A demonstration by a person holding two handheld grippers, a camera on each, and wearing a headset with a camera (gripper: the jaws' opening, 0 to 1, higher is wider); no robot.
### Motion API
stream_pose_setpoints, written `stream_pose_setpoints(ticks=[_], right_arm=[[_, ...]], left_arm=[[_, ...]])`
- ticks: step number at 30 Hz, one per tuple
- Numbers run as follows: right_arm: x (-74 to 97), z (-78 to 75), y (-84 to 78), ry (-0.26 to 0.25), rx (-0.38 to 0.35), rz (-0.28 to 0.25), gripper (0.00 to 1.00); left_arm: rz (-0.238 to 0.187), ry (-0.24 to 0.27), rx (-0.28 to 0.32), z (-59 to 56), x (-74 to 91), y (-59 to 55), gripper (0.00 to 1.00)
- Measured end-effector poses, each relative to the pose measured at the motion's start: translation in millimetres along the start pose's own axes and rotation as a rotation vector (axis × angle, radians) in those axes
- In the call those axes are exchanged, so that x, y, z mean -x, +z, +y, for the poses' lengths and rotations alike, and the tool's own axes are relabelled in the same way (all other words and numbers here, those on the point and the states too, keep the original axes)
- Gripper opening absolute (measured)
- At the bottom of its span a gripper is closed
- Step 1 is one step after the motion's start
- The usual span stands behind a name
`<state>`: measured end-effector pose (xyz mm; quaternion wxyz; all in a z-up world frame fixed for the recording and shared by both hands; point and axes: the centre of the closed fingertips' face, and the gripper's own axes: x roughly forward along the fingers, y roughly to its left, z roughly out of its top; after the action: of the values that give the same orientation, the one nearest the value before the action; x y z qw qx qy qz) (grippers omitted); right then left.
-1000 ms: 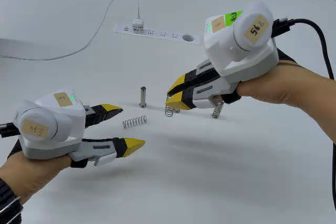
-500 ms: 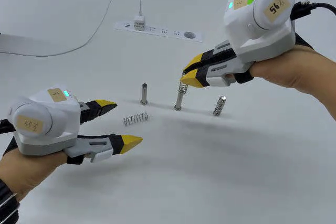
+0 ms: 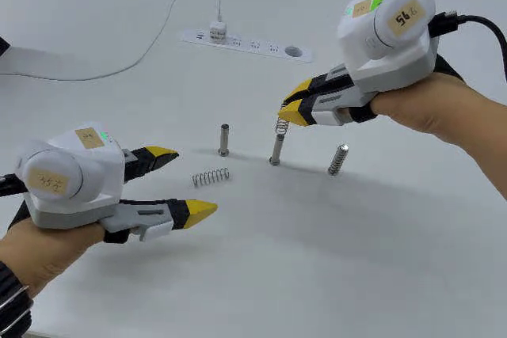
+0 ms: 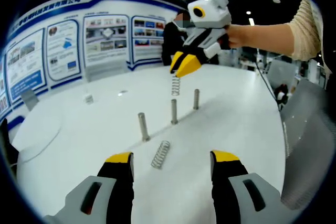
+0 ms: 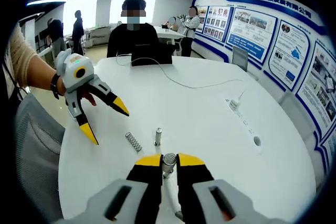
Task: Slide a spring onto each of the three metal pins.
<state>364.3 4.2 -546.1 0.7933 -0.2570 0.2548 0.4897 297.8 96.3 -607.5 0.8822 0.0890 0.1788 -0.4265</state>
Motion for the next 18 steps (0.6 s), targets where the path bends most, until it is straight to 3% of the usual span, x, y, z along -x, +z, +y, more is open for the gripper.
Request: stream_pose_setpoints(ticks=[18], right_arm=[[-10.8,-4.5,-11.8,-0.003,-0.035,0.015,0.11]], left_arm=[[0.007,0.000,0.003,1.1,-1.2,-1.5,0.59]])
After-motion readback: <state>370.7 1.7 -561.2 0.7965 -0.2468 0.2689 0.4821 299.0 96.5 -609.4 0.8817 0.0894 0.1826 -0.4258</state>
